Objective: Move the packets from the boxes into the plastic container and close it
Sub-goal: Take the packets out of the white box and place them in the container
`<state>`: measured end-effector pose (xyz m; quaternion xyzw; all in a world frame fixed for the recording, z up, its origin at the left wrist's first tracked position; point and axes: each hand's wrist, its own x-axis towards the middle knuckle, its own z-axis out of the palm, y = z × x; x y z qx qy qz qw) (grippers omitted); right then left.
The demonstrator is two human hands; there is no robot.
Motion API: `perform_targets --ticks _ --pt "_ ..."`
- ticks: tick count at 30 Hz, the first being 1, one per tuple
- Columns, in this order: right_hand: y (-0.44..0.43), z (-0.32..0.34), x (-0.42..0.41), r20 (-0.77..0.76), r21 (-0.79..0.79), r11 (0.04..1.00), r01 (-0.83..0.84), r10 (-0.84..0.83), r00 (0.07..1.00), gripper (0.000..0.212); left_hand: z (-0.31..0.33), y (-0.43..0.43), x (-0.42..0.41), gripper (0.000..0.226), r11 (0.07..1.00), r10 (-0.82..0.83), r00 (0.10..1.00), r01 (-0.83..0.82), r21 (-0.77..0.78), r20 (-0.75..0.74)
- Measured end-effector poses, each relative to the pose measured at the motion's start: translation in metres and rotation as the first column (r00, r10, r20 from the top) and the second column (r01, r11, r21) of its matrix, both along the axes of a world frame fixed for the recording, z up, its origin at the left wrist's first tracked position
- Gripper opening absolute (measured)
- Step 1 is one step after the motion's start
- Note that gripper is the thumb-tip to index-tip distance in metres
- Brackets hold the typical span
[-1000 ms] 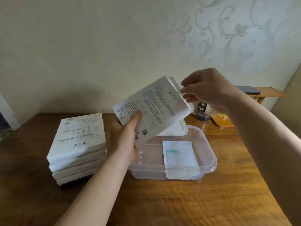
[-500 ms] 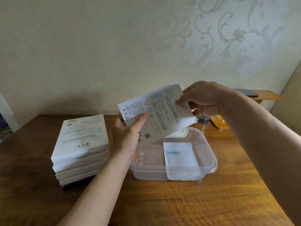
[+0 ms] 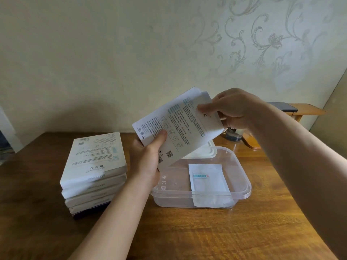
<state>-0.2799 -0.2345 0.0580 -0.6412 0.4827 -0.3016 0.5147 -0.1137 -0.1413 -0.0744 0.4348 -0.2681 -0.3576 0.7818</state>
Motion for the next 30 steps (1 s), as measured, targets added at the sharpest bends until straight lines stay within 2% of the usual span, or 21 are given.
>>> perform_targets --ticks 3,5,7,9,12,14,16,18,20,23,26,28,30 --pt "-0.005 0.008 -0.006 0.117 -0.058 0.998 0.031 -0.024 0.993 0.021 0.001 0.0 0.001 0.016 1.0 -0.021 0.999 0.021 -0.003 -0.041" --pt "-0.007 0.013 -0.01 0.079 -0.223 0.968 0.116 -0.1 0.992 0.023 0.001 0.002 0.002 0.016 0.999 -0.036 0.998 0.036 0.002 -0.056" --pt "-0.007 0.022 -0.014 -0.027 -0.456 0.874 0.171 -0.206 0.978 0.02 0.001 0.002 0.003 0.015 0.999 -0.036 0.996 0.037 0.006 -0.077" --pt "-0.008 0.031 -0.02 0.001 -0.573 0.796 0.198 -0.24 0.971 0.018 0.0 0.003 0.004 0.016 0.999 -0.035 0.995 0.035 0.001 -0.094" --pt "-0.006 0.043 -0.028 0.071 -0.549 0.814 0.188 -0.178 0.981 0.016 -0.002 0.002 0.005 0.018 0.999 -0.036 0.994 0.036 0.0 -0.102" --pt "-0.003 0.042 -0.029 0.092 -0.523 0.846 0.102 -0.063 0.994 0.013 -0.003 0.001 0.005 0.018 1.0 -0.022 0.994 0.023 0.01 -0.11" --pt "0.001 0.039 -0.026 0.162 -0.527 0.849 0.033 0.063 0.985 0.024 -0.005 0.0 0.004 0.02 1.0 -0.007 0.993 0.01 0.021 -0.114" --pt "0.006 0.035 -0.017 0.222 -0.579 0.814 0.043 0.106 0.969 0.038 -0.006 -0.001 0.003 0.021 0.999 -0.001 0.993 0.005 0.033 -0.117" --pt "0.009 0.029 -0.007 0.282 -0.617 0.784 0.072 0.135 0.95 0.04 -0.008 -0.003 0.002 0.021 0.999 0.006 0.993 0.0 0.048 -0.121" --pt "0.008 0.02 0.007 0.397 -0.613 0.773 0.163 0.124 0.909 0.021 -0.011 -0.005 0.005 0.024 0.997 0.041 0.993 -0.033 0.074 -0.112" --pt "0.009 0.013 0.015 0.443 -0.614 0.744 0.262 0.05 0.895 0.036 -0.013 -0.007 0.009 0.035 0.993 0.083 0.992 -0.073 0.096 -0.098" --pt "0.011 0.006 0.015 0.39 -0.634 0.728 0.26 0.01 0.921 0.046 -0.013 -0.008 0.011 0.039 0.988 0.127 0.988 -0.119 0.094 -0.087" --pt "0.012 -0.002 0.012 0.317 -0.636 0.734 0.238 -0.033 0.948 0.047 -0.014 -0.01 0.011 0.041 0.984 0.158 0.986 -0.152 0.091 -0.06"
